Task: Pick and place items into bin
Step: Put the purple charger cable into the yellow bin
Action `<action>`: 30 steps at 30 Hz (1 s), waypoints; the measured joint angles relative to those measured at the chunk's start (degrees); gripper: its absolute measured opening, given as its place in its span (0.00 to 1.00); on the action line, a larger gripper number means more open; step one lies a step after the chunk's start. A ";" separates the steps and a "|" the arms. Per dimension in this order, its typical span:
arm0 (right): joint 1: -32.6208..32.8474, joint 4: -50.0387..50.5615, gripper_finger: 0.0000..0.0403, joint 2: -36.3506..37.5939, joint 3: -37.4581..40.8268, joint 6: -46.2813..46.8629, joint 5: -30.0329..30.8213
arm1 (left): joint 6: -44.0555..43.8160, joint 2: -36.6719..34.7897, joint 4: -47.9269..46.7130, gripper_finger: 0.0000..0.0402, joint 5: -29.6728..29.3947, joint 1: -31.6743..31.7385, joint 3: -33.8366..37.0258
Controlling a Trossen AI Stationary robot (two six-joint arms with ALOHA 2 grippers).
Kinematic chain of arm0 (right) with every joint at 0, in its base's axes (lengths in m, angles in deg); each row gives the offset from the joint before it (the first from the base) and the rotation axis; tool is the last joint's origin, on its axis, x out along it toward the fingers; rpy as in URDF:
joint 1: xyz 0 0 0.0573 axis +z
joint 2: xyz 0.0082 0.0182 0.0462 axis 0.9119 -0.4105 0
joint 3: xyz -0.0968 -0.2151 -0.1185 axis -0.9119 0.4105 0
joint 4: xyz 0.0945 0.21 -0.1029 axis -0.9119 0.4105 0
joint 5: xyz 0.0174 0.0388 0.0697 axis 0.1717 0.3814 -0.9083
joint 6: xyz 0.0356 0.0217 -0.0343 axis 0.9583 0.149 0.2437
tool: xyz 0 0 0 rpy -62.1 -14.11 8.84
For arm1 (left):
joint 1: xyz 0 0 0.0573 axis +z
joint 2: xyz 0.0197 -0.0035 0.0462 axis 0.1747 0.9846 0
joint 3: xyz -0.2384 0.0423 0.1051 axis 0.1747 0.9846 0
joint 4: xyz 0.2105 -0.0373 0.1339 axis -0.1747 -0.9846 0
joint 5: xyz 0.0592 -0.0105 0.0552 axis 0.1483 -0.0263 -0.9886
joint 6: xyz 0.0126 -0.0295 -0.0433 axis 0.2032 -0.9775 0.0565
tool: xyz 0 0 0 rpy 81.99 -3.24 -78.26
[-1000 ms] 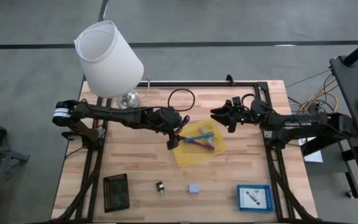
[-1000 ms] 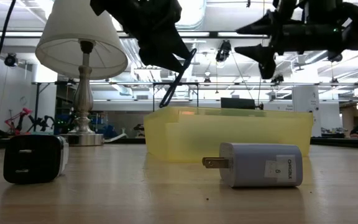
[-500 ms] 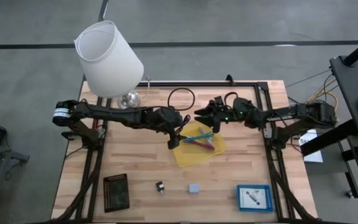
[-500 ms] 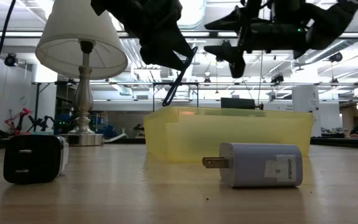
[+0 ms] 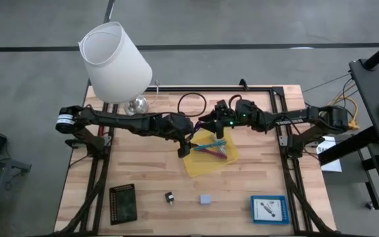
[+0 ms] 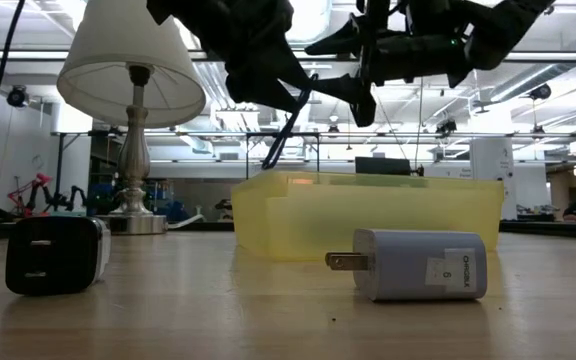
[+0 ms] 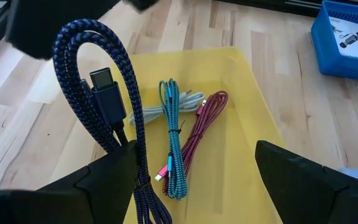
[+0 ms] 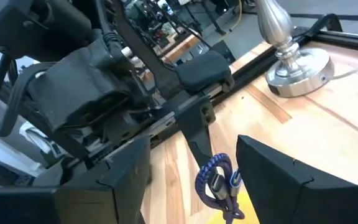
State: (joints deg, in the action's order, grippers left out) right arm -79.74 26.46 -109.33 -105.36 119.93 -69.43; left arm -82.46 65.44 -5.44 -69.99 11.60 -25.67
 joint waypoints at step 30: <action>-0.92 9.61 0.03 0.41 -1.94 2.62 -2.27 | 0.28 -0.02 0.95 0.76 -0.02 -0.02 -0.16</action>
State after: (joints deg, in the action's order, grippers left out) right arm -80.66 36.07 -108.92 -107.30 122.55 -71.70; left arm -82.18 65.41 -4.49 -70.01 11.58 -25.83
